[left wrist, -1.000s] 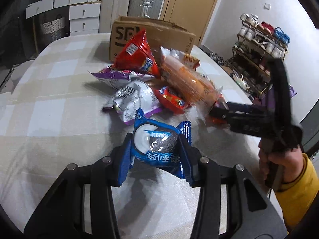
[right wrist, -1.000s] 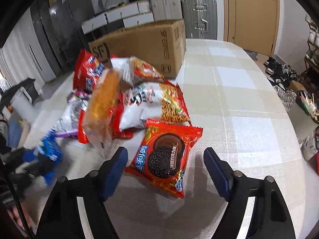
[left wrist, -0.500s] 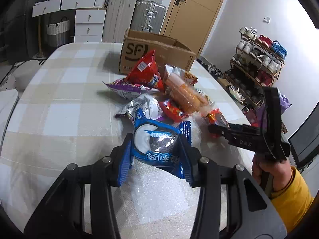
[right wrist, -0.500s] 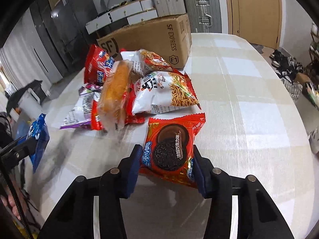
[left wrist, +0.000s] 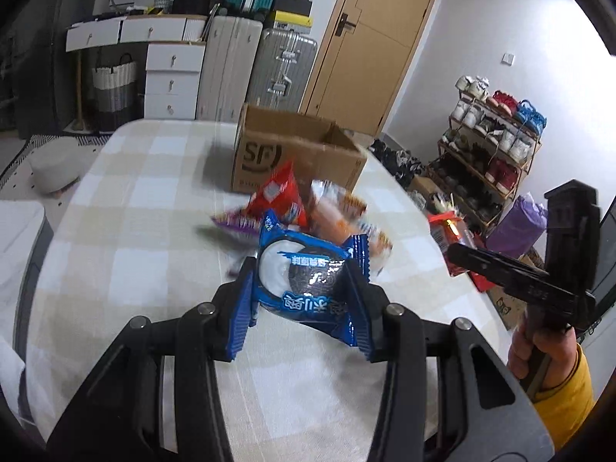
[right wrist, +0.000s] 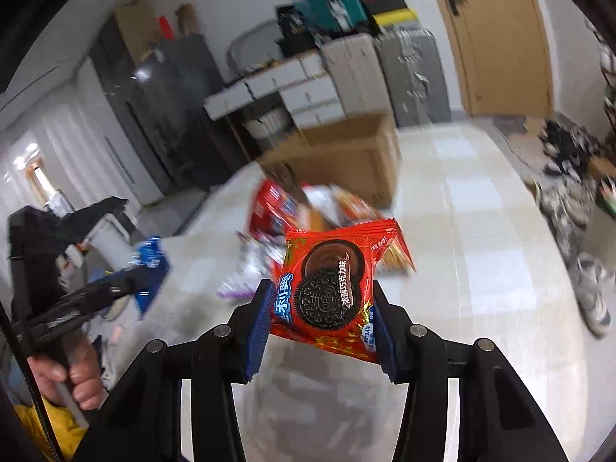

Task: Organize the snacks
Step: 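Carry both Oreo packs over the cardboard box and lower them inside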

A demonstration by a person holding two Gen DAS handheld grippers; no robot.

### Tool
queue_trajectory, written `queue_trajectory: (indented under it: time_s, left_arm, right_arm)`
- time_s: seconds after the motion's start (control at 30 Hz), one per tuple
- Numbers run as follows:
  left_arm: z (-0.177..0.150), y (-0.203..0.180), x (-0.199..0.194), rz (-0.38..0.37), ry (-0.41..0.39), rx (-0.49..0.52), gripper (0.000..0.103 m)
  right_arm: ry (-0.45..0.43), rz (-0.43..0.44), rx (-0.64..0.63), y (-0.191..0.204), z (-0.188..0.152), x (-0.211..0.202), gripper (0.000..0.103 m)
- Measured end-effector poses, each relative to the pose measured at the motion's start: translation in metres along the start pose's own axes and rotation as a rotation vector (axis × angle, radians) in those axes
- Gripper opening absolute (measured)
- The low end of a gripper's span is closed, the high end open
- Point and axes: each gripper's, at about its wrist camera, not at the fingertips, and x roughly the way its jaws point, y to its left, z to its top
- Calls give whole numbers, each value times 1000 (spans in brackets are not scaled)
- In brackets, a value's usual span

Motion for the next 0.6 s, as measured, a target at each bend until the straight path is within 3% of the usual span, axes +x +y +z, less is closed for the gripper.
queue_trajectory:
  time_s: [0.17,0.37,0.6]
  left_arm:
    - [42,-9,-18,9,-64,31,41]
    - [98,-16,-18,16,-106,38,41]
    - [154,-14,30,26,-83,15,41]
  right_arm:
    - [-63,81,-51,24,44,-14,48]
    - [-84,109,-85,34,94,-3,48]
    - [-92,117,-74,28,153,38,48]
